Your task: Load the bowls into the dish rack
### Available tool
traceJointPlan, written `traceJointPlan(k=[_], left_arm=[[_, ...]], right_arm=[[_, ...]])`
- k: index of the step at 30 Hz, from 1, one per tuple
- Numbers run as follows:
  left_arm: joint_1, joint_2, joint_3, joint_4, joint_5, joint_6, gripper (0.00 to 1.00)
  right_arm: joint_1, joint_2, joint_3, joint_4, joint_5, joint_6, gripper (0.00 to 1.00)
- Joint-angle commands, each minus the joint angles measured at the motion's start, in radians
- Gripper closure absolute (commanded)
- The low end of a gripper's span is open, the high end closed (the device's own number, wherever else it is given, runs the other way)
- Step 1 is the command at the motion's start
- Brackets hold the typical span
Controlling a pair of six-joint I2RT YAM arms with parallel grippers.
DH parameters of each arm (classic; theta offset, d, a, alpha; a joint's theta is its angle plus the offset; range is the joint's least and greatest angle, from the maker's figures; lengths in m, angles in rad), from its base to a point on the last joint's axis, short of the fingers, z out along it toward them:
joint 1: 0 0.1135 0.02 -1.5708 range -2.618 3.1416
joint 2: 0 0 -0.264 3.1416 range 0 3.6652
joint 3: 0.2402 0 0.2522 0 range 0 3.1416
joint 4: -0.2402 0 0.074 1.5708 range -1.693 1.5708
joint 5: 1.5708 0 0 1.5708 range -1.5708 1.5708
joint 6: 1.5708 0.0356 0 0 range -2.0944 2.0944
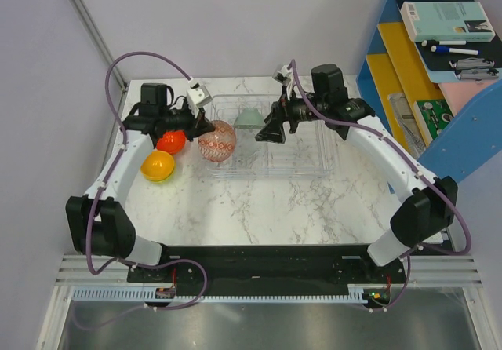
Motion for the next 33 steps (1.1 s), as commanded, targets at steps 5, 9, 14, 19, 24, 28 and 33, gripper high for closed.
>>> traceJointPlan(k=[5,9,14,19,24,28,33], left_arm=[[-0.109,-0.045,-0.073,0.469,-0.063,-0.327,0.98],[-0.137,-0.045,-0.061,0.47,-0.024,-0.362,0.98],[-0.15,-0.057,-0.074,0.47,0.009,-0.373,0.98],[-0.155,-0.072,-0.095,0.496,0.021,-0.391,0.98],[-0.158,-0.089,-0.113,0.526,-0.004,-0.402,0.98],[-0.16,-0.101,-0.113,0.533,-0.005,-0.411,0.98],[-0.16,-0.103,-0.104,0.535,-0.005,-0.418,0.98]], right_arm=[[-0.005,0.122,-0.008,0.244,-0.28,0.285,0.02],[-0.005,0.159,-0.016,0.285,-0.27,0.327,0.02],[-0.008,0.181,-0.023,0.302,-0.263,0.347,0.02],[-0.012,0.201,-0.045,0.365,-0.297,0.415,0.02],[-0.02,0.23,-0.095,0.629,-0.401,0.644,0.03],[-0.022,0.244,-0.155,0.837,-0.42,0.819,0.04],[-0.023,0.254,-0.152,0.793,-0.394,0.783,0.04]])
